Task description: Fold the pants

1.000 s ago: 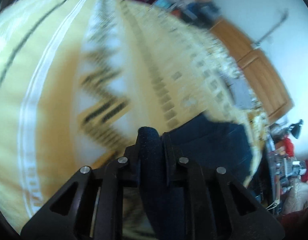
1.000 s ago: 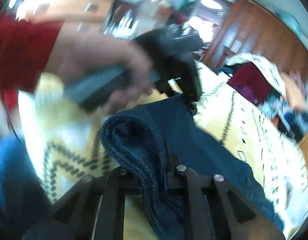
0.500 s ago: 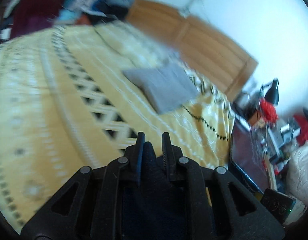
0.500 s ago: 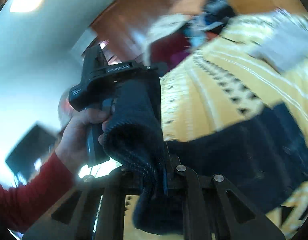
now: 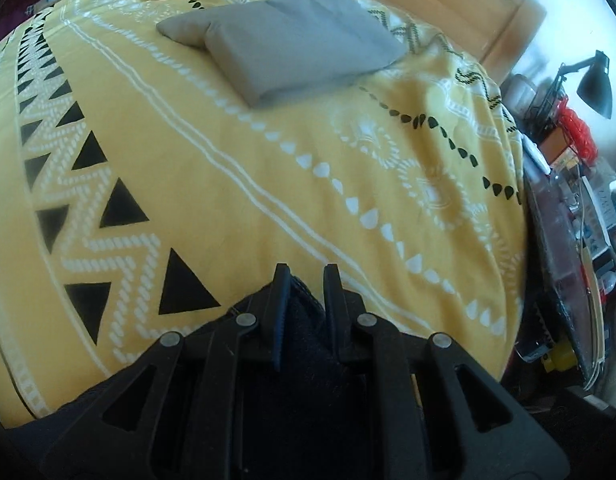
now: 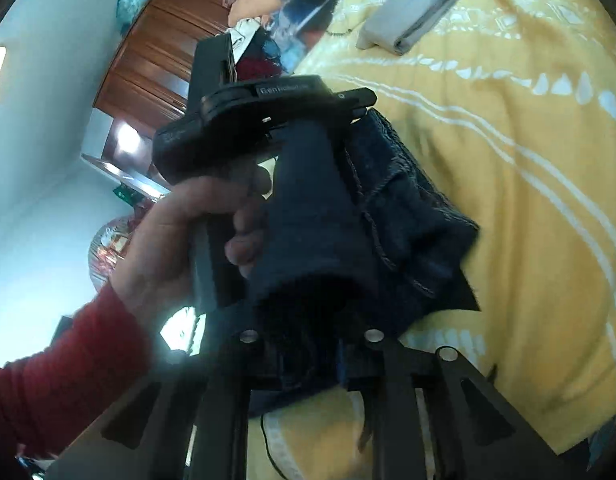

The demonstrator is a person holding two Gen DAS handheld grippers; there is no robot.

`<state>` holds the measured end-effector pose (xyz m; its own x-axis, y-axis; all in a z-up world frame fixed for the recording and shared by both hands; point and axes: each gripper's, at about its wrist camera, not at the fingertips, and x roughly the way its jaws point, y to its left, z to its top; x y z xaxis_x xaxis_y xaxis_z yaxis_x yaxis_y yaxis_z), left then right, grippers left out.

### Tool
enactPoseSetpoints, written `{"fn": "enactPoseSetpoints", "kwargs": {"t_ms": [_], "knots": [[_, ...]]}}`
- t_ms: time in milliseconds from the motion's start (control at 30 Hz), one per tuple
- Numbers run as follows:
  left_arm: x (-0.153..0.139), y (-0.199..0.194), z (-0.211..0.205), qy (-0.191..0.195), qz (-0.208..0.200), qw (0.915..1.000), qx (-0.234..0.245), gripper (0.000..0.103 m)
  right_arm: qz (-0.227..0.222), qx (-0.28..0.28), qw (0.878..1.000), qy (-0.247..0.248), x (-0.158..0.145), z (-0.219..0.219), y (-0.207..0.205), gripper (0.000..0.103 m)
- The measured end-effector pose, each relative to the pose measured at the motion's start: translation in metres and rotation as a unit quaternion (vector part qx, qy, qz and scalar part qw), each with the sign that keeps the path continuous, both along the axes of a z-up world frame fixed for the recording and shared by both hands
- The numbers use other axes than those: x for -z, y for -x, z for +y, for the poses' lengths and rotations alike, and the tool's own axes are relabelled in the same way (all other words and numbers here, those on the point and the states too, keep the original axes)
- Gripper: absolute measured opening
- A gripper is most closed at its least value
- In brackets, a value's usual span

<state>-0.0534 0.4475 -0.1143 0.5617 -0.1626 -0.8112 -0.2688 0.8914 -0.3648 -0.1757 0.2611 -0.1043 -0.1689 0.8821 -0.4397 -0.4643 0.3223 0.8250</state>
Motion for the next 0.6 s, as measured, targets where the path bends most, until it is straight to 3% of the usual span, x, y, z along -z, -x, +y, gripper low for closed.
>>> {"fn": "enactPoseSetpoints", "kwargs": {"t_ms": [67,200,333,433,467,533,600], "knots": [[-0.003,-0.001,0.001,-0.009,0.0,1.0,-0.005,0.017,-0.001,0.004,1.0,-0.003,-0.004,-0.007,-0.004,0.027],[-0.009,-0.008,0.004,-0.007,-0.011,0.9998,-0.013,0.016,-0.008,0.011,0.999,-0.034,-0.021,-0.015,-0.012,0.016],[0.002,-0.019,0.001,0.002,-0.01,0.9996,-0.025,0.017,0.014,0.037,0.999,-0.025,-0.008,-0.029,-0.02,0.015],[0.019,-0.024,-0.006,0.009,0.004,0.9998,-0.015,0.021,0.046,0.021,0.998,0.032,0.01,-0.026,-0.024,0.027],[0.016,-0.021,-0.008,0.002,-0.004,0.9998,-0.019,0.021,0.032,0.008,0.997,0.07,0.01,-0.023,-0.024,0.028],[0.002,-0.013,-0.007,0.005,-0.019,0.9993,-0.031,0.022,-0.006,0.004,0.996,0.09,-0.003,-0.029,-0.022,0.035],[-0.015,-0.002,-0.003,0.01,-0.044,0.998,-0.045,0.039,-0.074,0.014,0.991,0.107,-0.028,-0.038,-0.019,0.044]]}}
